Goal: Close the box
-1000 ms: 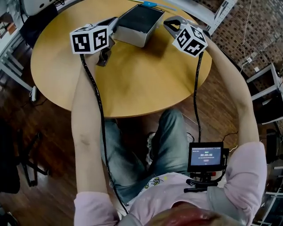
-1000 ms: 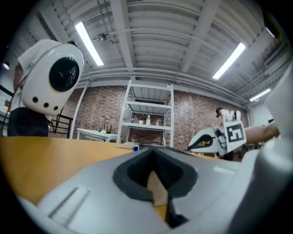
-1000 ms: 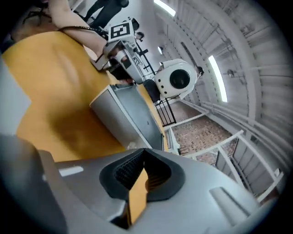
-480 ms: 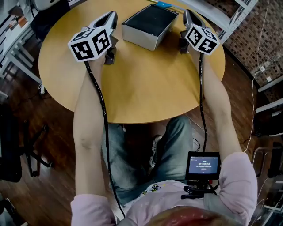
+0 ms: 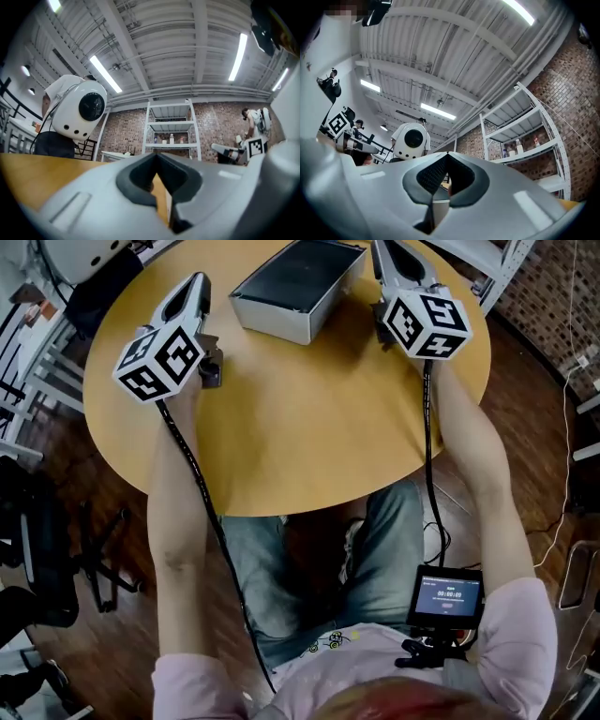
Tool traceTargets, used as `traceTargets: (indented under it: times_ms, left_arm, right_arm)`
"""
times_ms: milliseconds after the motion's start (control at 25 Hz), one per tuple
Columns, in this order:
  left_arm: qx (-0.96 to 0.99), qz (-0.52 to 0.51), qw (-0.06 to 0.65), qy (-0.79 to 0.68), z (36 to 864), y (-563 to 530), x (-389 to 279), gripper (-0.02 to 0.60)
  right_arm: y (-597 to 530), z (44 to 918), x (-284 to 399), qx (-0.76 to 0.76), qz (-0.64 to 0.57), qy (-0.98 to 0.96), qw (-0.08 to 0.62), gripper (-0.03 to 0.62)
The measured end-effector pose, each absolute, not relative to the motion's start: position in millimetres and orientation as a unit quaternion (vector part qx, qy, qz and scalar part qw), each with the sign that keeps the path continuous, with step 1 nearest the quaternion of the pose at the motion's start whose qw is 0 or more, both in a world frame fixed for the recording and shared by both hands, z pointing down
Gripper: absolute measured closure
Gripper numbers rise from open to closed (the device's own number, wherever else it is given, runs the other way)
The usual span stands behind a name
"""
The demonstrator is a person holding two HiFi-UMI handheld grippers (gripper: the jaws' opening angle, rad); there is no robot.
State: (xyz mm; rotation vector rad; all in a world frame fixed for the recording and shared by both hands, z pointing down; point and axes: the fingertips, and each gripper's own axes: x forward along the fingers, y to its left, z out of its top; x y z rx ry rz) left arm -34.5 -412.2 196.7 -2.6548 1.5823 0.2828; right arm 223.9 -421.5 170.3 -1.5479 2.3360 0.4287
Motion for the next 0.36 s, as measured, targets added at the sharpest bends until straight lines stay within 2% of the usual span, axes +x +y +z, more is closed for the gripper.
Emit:
traceTargets:
  times_ms: [200,360]
  left_arm:
    - [-0.866,0.124,0.024,0.484,183.0,-408.4,-21.3,0.577]
    - [-0.846,0.122,0.061,0.515,172.3,-414.8,-10.8,0.577]
  right_arm:
    - [-428.6,164.4,224.1,-0.540,0.156,0.816,0.137,0.592]
    - [-438.1,150.0,238.2,-0.542,0.169,0.812,0.133,0.591]
